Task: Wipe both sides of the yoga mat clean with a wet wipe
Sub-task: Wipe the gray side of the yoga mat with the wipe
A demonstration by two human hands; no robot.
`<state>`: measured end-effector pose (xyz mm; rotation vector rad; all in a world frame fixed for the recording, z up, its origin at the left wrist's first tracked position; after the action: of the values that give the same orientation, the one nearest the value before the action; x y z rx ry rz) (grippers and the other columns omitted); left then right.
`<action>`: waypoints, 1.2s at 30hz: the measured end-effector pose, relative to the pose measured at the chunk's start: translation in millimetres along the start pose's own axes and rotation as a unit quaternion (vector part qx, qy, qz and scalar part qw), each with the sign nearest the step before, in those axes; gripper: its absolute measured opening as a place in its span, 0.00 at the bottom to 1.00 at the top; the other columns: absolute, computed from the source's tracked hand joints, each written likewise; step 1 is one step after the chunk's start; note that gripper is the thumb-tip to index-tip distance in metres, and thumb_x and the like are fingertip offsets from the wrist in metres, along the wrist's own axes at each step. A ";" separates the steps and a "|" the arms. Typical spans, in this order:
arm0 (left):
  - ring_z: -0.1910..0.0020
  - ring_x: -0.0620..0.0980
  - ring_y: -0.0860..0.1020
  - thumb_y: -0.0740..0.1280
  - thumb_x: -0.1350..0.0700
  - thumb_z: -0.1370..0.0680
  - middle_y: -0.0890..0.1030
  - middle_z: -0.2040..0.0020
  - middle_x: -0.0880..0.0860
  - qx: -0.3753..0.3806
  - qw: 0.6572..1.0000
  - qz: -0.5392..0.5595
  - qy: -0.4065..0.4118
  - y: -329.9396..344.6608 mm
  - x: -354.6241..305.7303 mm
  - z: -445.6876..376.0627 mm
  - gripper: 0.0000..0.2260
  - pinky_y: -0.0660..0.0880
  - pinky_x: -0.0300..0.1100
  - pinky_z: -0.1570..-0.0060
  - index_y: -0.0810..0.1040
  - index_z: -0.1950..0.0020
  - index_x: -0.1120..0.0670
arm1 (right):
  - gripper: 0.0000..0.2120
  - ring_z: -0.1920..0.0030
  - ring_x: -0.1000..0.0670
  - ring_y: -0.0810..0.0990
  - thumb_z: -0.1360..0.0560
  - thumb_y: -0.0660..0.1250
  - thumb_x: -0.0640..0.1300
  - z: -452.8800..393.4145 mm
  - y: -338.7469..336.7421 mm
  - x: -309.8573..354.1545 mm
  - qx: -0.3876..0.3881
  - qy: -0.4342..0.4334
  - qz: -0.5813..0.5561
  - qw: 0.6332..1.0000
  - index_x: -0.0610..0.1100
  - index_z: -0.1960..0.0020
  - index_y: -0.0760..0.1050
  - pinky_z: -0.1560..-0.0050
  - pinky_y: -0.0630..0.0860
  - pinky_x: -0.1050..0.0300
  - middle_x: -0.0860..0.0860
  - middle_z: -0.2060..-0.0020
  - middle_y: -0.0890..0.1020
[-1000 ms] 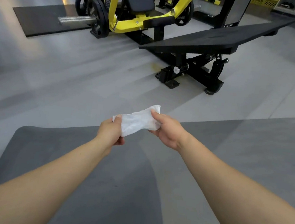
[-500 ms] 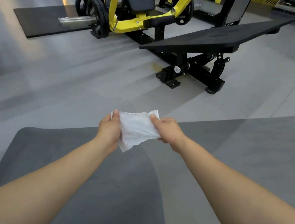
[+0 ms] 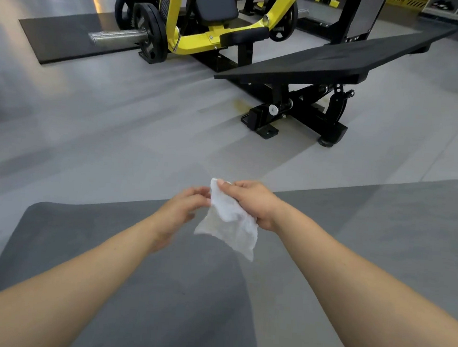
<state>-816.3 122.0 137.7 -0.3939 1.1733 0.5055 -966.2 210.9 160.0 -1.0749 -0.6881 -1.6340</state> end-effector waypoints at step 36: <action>0.43 0.47 0.82 0.71 0.63 0.21 0.82 0.40 0.51 -0.052 0.994 -0.090 0.041 -35.6 -25.3 7.1 0.19 0.76 0.40 0.41 0.79 0.33 0.46 | 0.15 0.54 0.48 0.83 0.24 0.69 0.36 -1.5 -11.3 -4.5 0.030 -0.050 -0.096 0.994 0.44 0.38 0.78 0.52 0.80 0.57 0.42 0.52 0.83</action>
<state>-798.2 92.3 165.0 -0.6101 1.1805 0.3964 -977.0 215.1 156.1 -1.0792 -0.9252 -1.7196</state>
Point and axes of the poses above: each hand's wrist, its own z-axis away from the middle knuckle, its own y-axis out of the palm, x = y × z, the point moved 3 cm from there along -z, towards the middle knuckle
